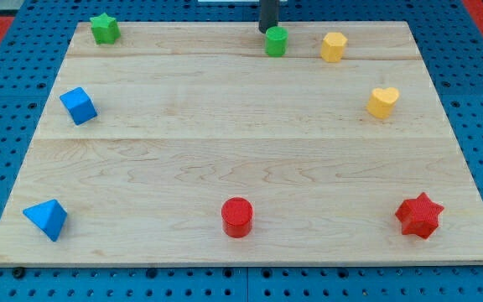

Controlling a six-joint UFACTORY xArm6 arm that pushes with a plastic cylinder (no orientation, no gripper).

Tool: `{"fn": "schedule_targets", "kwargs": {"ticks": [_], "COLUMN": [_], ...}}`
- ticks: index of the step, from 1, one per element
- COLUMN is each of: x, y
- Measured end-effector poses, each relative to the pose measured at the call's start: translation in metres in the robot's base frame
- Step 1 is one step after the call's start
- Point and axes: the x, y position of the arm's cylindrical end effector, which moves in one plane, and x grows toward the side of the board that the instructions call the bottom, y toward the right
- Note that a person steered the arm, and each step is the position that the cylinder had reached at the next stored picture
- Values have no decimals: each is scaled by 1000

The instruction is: Slide the green circle towards the yellow hexagon

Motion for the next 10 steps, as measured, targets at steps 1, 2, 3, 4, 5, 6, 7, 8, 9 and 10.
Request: {"fn": "schedule_targets", "kwargs": {"ticks": [1,2,3,4,5,6,7,8,9,10], "x": [8,13,14,14,14,18,38,43,43,43], "y": [0,0,0,0,-19,-47,-47,-41,-20,0]}}
